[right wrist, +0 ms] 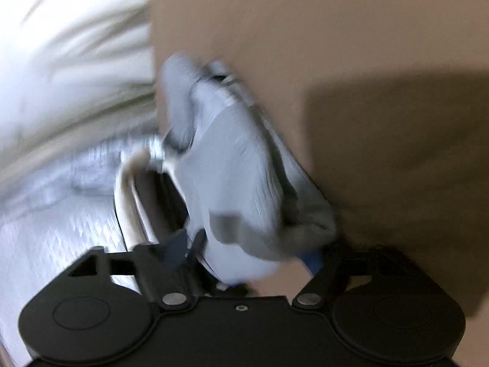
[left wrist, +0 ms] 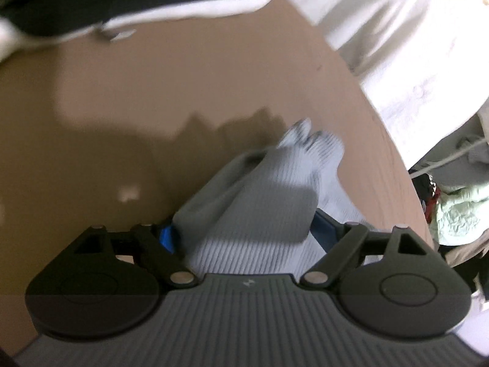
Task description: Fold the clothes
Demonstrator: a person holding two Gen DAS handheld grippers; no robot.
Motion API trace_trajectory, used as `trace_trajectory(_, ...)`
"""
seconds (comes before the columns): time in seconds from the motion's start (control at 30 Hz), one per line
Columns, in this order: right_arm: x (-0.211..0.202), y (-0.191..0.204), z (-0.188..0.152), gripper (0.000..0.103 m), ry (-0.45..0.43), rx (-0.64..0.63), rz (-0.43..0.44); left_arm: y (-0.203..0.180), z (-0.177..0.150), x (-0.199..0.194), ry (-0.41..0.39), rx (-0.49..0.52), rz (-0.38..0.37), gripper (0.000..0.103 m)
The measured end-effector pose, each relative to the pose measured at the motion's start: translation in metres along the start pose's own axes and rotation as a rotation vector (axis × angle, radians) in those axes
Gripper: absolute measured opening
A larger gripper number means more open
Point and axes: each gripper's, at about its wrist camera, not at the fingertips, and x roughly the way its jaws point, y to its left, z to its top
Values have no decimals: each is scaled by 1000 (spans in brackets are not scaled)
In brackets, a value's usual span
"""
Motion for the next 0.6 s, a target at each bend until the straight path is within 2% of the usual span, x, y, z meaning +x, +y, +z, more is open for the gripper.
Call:
trace_trajectory(0.07, 4, 15, -8, 86, -33, -57, -61, -16, -3, -4, -30, 98, 12, 45)
trace_trajectory(0.1, 3, 24, -12, 74, -50, -116, -63, -24, -6, -7, -44, 147, 19, 32)
trace_trajectory(0.13, 0, 35, -15, 61, -63, -196, -68, -32, -8, -10, -58, 196, 27, 29)
trace_trajectory(0.17, -4, 47, -17, 39, -73, -282, -76, -40, -10, -13, -72, 245, 34, 27)
trace_trajectory(0.2, -11, 57, -16, 34, -83, -349, -63, -46, -13, -20, -64, 252, 28, 26)
trace_trajectory(0.3, -43, 82, -11, 26, -147, -507, -41, -55, -24, -43, 6, 201, -3, 26)
trace_trajectory(0.37, -63, 93, -6, 26, -208, -633, -93, -57, -34, -51, 100, 132, -19, 28)
trace_trajectory(0.4, -72, 95, -4, 26, -238, -704, -141, -58, -39, -55, 146, 97, -26, 31)
trace_trajectory(0.47, -81, 88, 1, 28, -290, -799, -187, -57, -44, -54, 158, 107, 1, 39)
trace_trajectory(0.5, -84, 84, 4, 32, -316, -842, -205, -57, -47, -53, 156, 120, 19, 49)
trace_trajectory(0.57, -87, 70, 11, 38, -310, -777, -198, -56, -51, -51, 153, 144, 53, 61)
trace_trajectory(0.6, -91, 62, 15, 43, -307, -723, -181, -55, -54, -50, 151, 156, 71, 64)
